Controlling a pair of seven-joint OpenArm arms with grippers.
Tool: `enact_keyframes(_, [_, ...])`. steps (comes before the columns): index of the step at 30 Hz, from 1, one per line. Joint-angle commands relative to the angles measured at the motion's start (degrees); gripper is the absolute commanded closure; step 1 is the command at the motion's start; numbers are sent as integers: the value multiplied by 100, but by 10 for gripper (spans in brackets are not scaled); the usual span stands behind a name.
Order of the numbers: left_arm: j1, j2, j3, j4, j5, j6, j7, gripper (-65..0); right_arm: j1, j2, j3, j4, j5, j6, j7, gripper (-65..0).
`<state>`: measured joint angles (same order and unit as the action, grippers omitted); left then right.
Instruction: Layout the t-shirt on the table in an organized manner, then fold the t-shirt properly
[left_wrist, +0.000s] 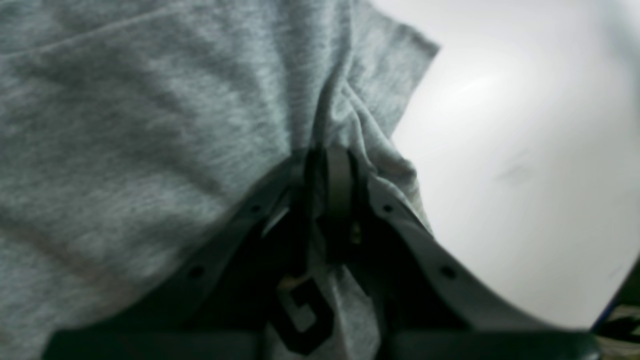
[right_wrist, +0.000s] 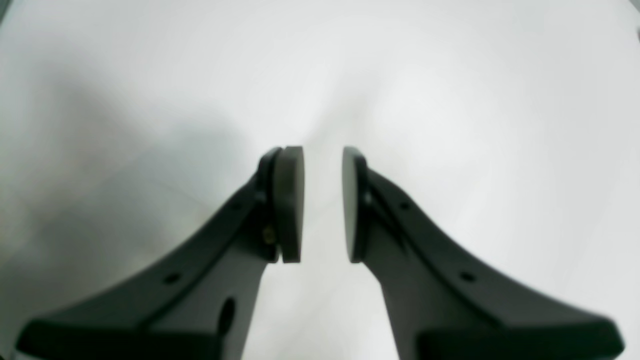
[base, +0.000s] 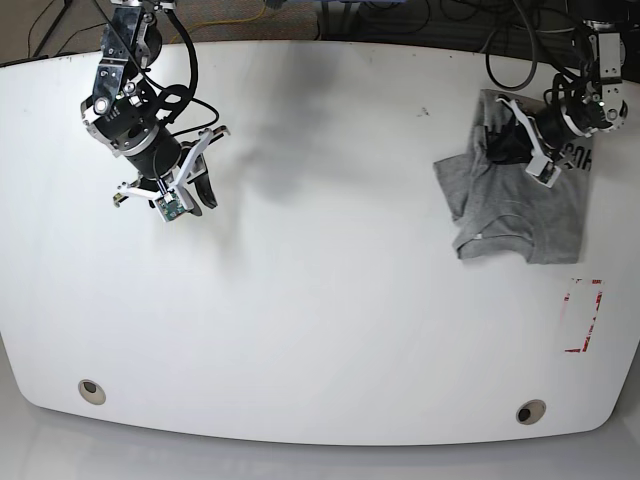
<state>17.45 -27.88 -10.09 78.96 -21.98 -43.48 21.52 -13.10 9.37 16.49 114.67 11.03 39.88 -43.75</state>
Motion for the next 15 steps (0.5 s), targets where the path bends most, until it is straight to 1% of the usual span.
enact_keyframes(1, [246, -162, -139, -155, 1059, 348, 1123, -38, 49, 35, 26, 98, 89, 12, 124, -124])
enact_keyframes(4, [395, -285, -446, -164, 1059, 348, 1123, -38, 40, 35, 26, 98, 89, 12, 124, -124])
enact_keyframes(7, [475, -329, -684, -173, 1068, 348, 1123, -38, 40, 35, 26, 98, 89, 12, 124, -124])
enact_keyframes(15, [598, -566, -1123, -190, 1068, 348, 1123, -38, 31, 35, 26, 98, 89, 12, 124, -124])
